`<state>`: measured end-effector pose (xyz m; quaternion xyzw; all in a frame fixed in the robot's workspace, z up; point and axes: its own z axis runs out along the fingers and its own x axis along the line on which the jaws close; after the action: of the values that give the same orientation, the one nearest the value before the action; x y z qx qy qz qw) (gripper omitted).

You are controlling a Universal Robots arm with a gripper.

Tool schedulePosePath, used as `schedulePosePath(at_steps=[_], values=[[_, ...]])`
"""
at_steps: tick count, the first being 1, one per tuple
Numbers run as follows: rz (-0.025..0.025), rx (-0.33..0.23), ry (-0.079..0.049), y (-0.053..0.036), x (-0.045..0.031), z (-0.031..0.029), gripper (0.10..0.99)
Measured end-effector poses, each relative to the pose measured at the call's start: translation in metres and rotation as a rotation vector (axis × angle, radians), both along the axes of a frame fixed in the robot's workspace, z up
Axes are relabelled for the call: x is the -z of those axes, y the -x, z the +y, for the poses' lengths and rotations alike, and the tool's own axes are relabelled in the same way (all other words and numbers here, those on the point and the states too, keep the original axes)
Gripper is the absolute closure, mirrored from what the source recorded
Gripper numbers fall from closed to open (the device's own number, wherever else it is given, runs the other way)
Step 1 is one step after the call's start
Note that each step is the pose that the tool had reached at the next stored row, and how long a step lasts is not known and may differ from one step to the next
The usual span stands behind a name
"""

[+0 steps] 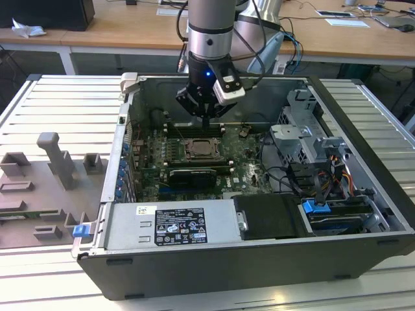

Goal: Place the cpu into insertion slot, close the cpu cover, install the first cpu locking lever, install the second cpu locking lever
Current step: 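Install the first cpu locking lever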

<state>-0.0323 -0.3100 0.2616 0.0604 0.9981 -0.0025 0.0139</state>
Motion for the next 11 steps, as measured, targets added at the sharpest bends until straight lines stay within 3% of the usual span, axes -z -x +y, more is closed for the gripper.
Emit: schedulePosePath(at_steps=[5, 11], values=[[0.0000, -0.045, 0.000, 0.0000, 0.0000, 0.0000, 0.980], [0.0000, -0.160, 0.000, 0.0000, 0.0000, 0.0000, 0.980]])
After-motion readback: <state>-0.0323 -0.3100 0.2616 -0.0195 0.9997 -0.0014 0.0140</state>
